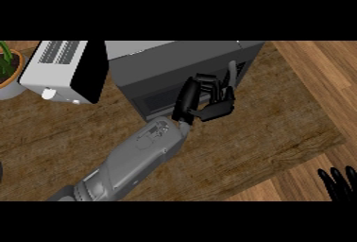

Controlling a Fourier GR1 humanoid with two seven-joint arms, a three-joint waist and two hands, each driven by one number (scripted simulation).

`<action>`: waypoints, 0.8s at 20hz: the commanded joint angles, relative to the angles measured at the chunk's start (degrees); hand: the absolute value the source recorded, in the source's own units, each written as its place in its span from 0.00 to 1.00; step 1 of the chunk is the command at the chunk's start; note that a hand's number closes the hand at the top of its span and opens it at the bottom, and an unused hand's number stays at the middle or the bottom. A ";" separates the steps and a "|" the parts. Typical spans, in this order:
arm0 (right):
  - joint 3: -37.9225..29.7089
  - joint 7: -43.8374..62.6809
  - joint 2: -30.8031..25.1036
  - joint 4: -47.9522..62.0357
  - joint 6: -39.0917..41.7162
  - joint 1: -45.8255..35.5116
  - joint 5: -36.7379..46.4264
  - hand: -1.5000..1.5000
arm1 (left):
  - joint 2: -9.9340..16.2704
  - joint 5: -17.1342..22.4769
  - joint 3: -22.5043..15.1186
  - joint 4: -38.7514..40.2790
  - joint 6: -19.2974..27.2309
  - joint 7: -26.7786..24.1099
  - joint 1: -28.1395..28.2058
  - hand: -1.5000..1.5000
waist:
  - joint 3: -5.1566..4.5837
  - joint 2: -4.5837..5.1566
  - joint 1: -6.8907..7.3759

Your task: Pick up the milk, place it into the microwave and close the microwave

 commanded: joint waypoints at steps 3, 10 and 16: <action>0.32 0.56 -0.90 -2.30 1.59 0.45 -2.14 0.00 | -0.09 2.35 1.09 4.06 -1.18 -2.02 -3.71 1.00 | 0.05 0.58 -1.23; -1.40 0.92 -2.59 -4.19 2.06 -0.14 -3.50 0.00 | -0.09 4.68 1.03 5.24 -0.57 -3.79 -4.25 1.00 | 0.14 0.53 -1.85; -1.81 1.49 -3.37 -5.63 2.56 0.23 -5.23 0.00 | -0.09 5.72 0.72 6.43 -0.58 -5.58 -4.56 1.00 | 0.19 0.94 -2.37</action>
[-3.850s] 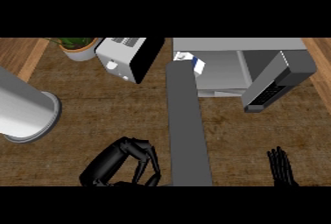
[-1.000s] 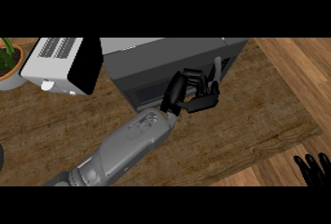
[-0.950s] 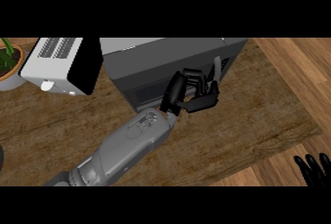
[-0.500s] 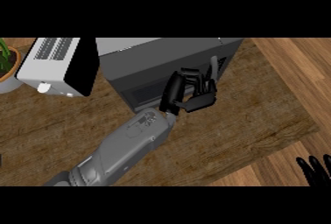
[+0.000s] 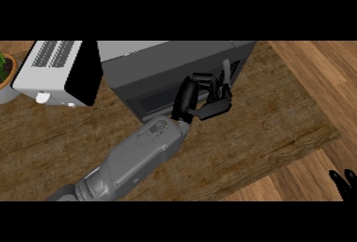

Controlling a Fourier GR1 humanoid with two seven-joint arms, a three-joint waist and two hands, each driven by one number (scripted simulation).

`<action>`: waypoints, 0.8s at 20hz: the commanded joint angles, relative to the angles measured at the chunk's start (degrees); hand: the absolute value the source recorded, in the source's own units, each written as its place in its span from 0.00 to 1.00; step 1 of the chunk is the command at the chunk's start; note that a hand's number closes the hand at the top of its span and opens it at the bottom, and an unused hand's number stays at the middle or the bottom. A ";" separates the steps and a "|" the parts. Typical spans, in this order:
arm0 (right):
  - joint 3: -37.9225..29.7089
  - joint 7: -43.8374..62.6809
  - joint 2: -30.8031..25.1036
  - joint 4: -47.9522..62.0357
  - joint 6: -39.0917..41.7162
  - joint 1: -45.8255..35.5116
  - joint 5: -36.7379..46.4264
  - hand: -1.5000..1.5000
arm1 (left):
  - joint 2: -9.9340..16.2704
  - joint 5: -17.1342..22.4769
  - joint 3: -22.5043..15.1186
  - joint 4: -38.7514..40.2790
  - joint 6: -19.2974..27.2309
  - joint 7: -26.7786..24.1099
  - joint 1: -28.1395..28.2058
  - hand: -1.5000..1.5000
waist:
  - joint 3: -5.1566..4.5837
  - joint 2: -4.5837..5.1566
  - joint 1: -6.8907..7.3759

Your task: Pick up the milk, place it into the microwave and close the microwave

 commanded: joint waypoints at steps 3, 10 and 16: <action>1.09 0.26 -0.32 -1.36 2.06 1.28 -2.99 0.00 | -0.01 1.95 1.19 4.34 -1.14 -0.09 -4.00 1.00 | 0.11 0.86 -0.91; -0.25 1.09 -1.87 -2.44 2.65 2.21 -4.83 0.00 | -0.01 3.28 1.11 5.34 -1.15 -1.61 -4.92 1.00 | 0.10 0.80 -1.25; -0.43 1.80 -2.79 -3.51 3.19 2.92 -5.25 0.00 | -0.01 4.69 0.47 6.03 -1.23 -2.57 -4.82 1.00 | 0.09 0.86 -1.51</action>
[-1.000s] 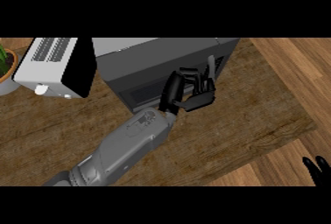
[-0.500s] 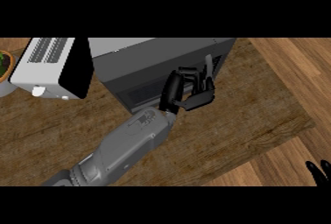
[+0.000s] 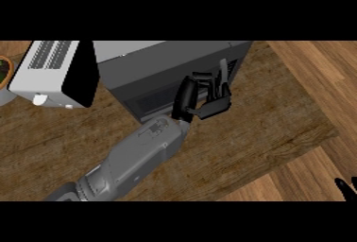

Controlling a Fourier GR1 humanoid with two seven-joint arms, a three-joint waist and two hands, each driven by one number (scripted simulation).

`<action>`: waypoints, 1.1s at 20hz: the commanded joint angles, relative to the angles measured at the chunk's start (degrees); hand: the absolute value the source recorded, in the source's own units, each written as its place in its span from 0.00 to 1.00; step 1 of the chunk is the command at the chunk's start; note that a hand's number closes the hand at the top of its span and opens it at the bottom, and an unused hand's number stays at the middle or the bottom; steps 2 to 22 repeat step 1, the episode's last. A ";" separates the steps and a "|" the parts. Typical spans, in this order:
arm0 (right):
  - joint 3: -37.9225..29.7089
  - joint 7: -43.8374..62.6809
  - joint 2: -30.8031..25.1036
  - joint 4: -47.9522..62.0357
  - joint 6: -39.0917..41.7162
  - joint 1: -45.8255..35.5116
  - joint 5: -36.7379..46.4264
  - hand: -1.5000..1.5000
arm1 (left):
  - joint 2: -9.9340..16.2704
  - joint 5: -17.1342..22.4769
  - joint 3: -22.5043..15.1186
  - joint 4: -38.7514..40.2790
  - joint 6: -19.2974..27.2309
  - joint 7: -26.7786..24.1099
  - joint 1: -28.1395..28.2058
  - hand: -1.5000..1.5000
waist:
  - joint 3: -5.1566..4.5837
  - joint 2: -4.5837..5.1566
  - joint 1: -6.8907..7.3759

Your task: Pick up the milk, place it into the microwave and close the microwave

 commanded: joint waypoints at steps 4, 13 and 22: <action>-0.54 -0.44 -1.12 -0.75 1.97 1.06 -1.05 0.00 | 0.01 1.39 1.31 4.42 -0.93 0.74 -3.17 1.00 | 0.02 0.61 -1.00; -0.54 -0.44 -1.12 -0.75 1.97 1.06 -1.05 0.00 | 0.01 1.39 1.31 4.42 -0.93 0.74 -3.17 1.00 | 0.02 0.61 -1.00; -0.54 -0.44 -1.12 -0.75 1.97 1.06 -1.05 0.00 | 0.01 1.39 1.31 4.42 -0.93 0.74 -3.17 1.00 | 0.02 0.61 -1.00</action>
